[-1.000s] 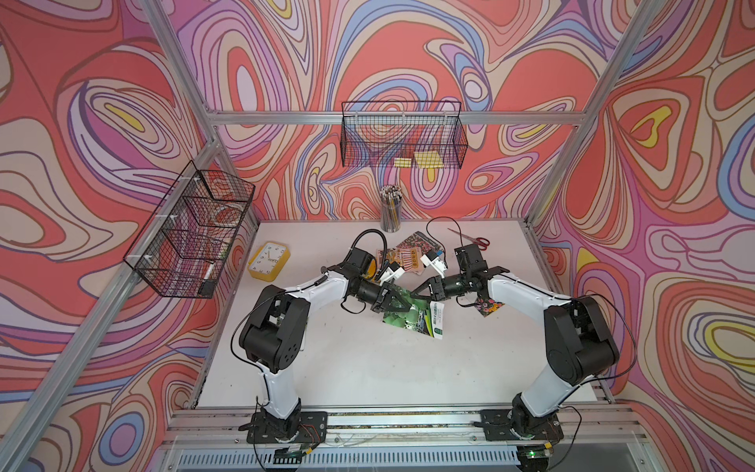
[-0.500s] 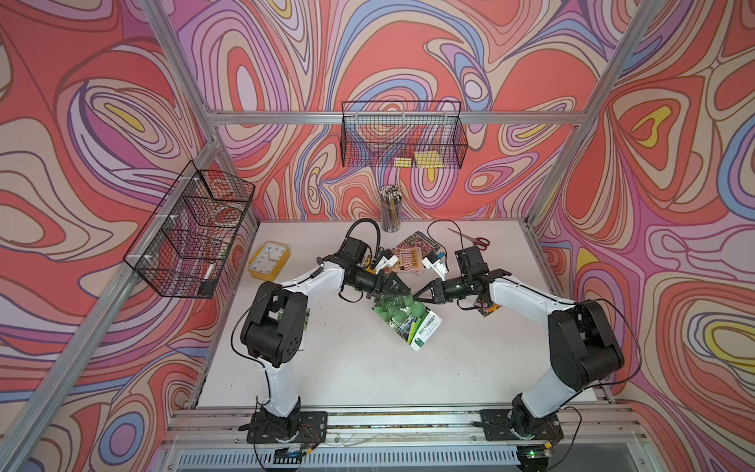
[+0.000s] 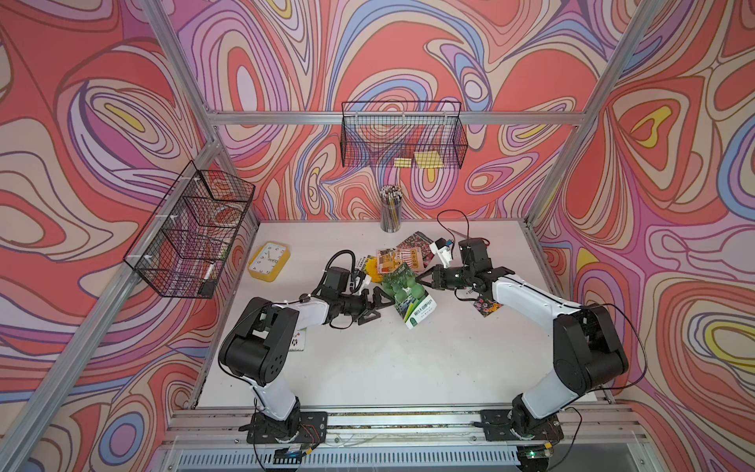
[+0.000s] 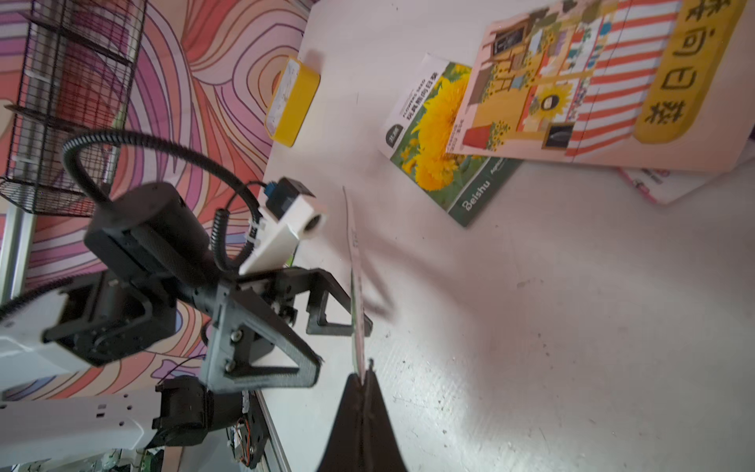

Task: Arrange the seed packets in a row
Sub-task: Place the seed packet at the center of the board.

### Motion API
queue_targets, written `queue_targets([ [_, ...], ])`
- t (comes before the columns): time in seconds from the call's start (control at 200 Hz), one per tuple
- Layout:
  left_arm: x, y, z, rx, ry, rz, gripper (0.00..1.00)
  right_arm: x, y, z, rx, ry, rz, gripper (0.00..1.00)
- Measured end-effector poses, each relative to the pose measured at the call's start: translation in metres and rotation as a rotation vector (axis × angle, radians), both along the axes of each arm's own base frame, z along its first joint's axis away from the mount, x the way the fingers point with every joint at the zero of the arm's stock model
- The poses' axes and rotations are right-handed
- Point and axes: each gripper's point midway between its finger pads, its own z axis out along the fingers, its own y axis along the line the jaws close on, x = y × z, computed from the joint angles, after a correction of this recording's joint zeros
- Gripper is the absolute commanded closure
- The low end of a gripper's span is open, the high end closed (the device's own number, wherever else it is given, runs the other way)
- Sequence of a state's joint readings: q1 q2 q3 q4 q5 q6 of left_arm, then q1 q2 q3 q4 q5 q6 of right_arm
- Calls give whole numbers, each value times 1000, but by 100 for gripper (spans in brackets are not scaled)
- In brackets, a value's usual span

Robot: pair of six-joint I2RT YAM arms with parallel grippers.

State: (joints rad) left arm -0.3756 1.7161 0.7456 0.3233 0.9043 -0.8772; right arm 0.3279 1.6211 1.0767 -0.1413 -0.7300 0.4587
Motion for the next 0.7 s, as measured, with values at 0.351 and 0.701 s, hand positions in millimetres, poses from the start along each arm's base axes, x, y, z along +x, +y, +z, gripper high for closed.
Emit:
queue_targets([
  [0.351,37,-20,-12,-205,-66,170,26,21,6,32,107,-43,-70,100],
  [0.701,48,-55,39,-329,-218,111,41,22,6,20,141,0,-99,100],
])
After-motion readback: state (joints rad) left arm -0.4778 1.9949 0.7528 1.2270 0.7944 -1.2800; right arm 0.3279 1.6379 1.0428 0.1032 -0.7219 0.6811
